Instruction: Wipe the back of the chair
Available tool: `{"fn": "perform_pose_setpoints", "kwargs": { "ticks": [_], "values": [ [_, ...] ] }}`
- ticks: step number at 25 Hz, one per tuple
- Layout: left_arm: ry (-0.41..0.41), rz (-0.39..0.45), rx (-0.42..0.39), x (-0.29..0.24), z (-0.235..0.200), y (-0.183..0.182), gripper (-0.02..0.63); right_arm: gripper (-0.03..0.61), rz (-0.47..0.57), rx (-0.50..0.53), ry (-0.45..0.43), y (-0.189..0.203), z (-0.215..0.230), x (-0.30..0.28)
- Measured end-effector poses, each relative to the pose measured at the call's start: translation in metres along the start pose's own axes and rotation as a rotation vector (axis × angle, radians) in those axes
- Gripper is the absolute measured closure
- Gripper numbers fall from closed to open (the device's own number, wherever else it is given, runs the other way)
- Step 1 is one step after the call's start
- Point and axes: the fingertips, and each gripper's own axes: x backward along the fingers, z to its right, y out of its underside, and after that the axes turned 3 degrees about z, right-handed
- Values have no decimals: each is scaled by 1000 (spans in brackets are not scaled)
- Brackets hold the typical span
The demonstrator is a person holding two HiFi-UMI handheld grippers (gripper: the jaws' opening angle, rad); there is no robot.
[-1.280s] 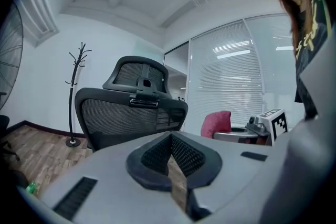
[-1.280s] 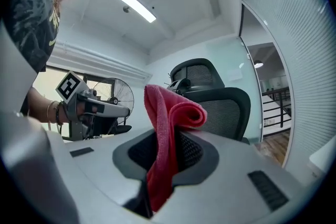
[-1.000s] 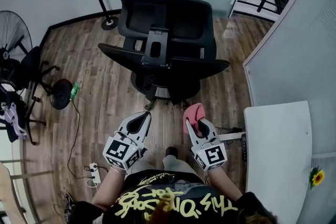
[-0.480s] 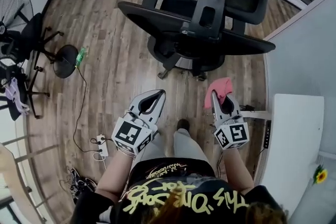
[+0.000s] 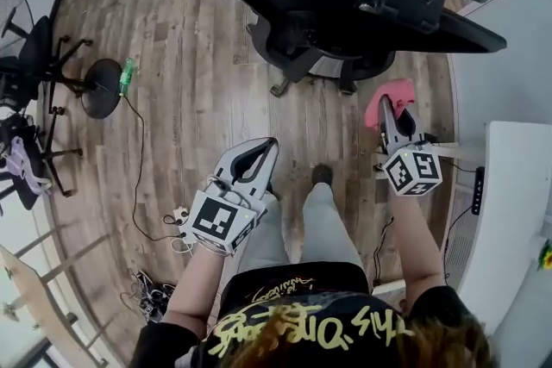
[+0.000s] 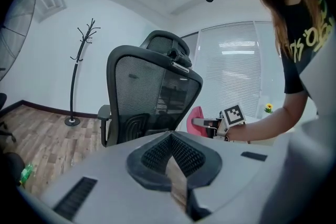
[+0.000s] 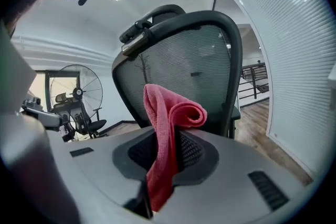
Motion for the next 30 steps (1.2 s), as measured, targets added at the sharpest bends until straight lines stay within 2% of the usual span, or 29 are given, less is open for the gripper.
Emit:
{"fn": "perform_pose_setpoints", "kwargs": {
  "ticks": [3,5,10,17,20,26,30],
  "values": [
    [21,-7,2,2,-7,13,620,513,-27,-45,45,23,14,-14],
    [41,-10,11,5,-10,22,620,514,-42,-36,77,34,25,-22],
    [69,-38,20,10,-20,40,620,514,-43,84,99,33,48,-58],
    [19,-41,45,22,-31,41,620,512,-134,238,127,46,86,-122],
    [3,-28,66,25,-31,45,620,514,-174,239,160,53,102,-139],
    [7,-59,73,27,-26,53,620,512,-201,210,255,56,134,-156],
    [-3,-42,76,22,-29,53,620,512,-216,243,264,55,134,-166]
  ]
}}
